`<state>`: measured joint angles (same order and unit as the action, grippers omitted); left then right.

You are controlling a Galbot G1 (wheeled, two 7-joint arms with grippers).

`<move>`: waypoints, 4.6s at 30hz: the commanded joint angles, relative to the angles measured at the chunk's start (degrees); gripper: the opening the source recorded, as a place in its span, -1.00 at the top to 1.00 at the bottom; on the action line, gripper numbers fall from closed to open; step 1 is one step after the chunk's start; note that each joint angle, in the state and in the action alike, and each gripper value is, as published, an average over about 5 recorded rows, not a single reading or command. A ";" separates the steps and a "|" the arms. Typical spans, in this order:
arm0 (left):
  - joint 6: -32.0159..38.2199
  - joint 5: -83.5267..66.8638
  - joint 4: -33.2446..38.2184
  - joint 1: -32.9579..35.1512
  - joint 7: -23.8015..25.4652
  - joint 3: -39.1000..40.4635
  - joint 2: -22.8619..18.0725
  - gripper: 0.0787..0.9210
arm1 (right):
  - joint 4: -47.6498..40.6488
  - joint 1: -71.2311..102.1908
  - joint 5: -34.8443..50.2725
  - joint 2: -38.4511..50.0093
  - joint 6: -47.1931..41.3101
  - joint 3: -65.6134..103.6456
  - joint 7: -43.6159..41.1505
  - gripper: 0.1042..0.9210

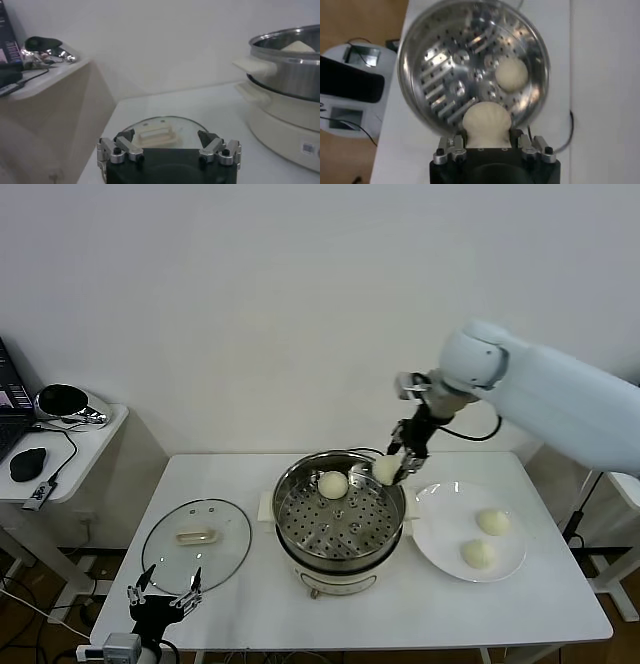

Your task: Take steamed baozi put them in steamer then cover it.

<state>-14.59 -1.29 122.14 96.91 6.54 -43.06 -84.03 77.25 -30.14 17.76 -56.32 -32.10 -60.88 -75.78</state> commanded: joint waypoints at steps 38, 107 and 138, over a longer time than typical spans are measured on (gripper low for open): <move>-0.60 -2.36 0.31 -0.94 0.10 -0.08 -0.27 -0.77 | -19.08 8.62 -5.98 -28.02 -3.02 -4.08 3.84 -0.26; -2.50 0.19 2.24 4.22 1.50 1.17 -1.04 -0.77 | -4.46 44.90 -40.75 17.25 18.77 31.57 1.69 -0.76; -2.36 0.23 0.51 3.22 1.34 1.43 -1.17 -0.77 | -7.49 44.07 -40.40 16.07 18.68 30.90 3.34 -0.39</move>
<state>-16.96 -1.08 122.75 100.13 7.86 -41.66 -85.22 70.14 13.76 -22.78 -39.99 -13.51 -30.07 -72.69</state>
